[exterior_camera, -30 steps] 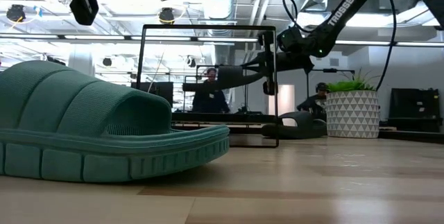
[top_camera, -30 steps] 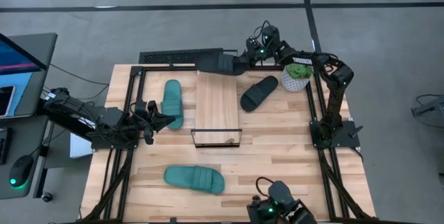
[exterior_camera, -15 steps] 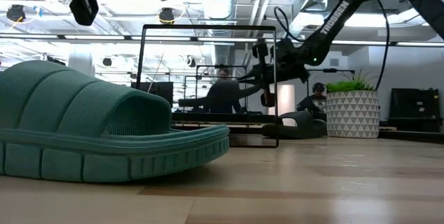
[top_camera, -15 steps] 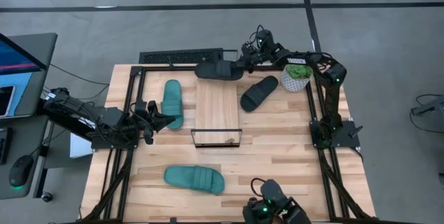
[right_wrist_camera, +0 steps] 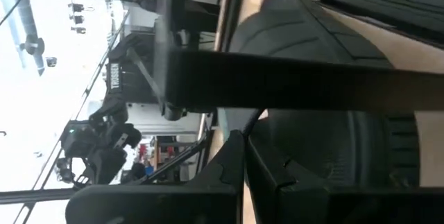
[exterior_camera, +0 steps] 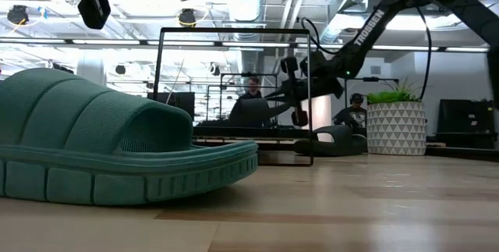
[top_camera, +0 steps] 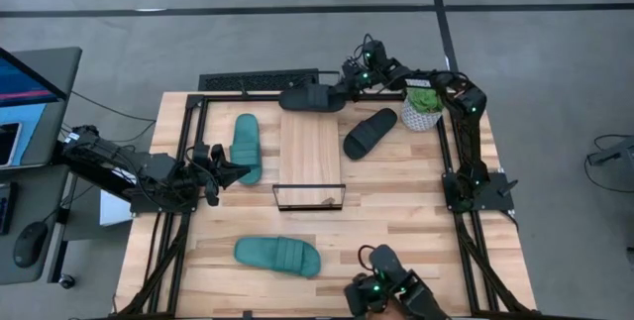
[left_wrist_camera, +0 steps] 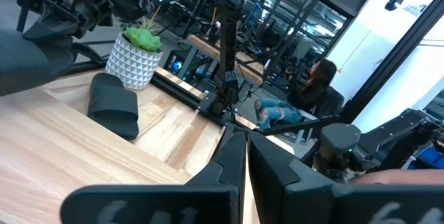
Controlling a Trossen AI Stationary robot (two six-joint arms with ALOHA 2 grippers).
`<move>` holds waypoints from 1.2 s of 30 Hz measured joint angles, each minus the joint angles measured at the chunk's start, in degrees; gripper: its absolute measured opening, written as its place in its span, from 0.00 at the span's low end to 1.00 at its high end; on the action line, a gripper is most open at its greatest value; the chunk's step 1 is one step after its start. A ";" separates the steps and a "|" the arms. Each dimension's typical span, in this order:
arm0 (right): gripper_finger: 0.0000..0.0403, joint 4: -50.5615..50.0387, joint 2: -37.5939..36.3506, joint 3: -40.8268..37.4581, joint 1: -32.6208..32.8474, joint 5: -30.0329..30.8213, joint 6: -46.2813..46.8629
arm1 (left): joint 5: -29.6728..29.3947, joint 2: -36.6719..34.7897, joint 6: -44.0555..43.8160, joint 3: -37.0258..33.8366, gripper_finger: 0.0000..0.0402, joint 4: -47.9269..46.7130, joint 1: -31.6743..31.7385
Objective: Pick and place slides into the shelf
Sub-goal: Put the bottom black slides on the shelf
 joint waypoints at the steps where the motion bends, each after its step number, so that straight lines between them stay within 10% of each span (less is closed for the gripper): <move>1: 0.00 -1.22 0.00 0.00 -0.27 0.00 -0.88 | -0.01 0.00 0.00 0.00 0.02 -0.02 0.00; 36: 0.00 -5.26 0.00 -0.04 -0.13 0.56 -5.84 | -0.48 -0.01 0.07 0.00 0.02 -0.09 0.00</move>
